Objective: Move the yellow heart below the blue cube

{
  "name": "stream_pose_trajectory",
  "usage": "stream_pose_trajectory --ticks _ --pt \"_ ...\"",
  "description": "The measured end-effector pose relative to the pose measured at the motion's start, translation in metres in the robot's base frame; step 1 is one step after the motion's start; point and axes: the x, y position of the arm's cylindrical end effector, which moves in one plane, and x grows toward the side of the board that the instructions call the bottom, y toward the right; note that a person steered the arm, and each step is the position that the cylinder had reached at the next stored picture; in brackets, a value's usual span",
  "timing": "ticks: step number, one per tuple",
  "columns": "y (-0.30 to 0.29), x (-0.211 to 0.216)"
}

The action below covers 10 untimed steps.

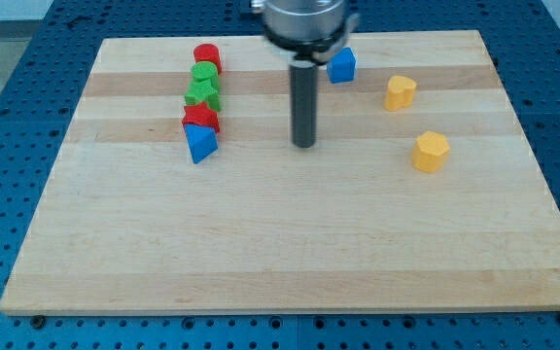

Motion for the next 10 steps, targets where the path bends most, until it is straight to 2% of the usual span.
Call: stream_pose_trajectory --ticks 2,3,4,6,10 --pt "0.12 -0.009" --pt "0.154 -0.037" --pt "0.157 -0.067" --pt "0.119 -0.085" --pt "0.105 -0.078"
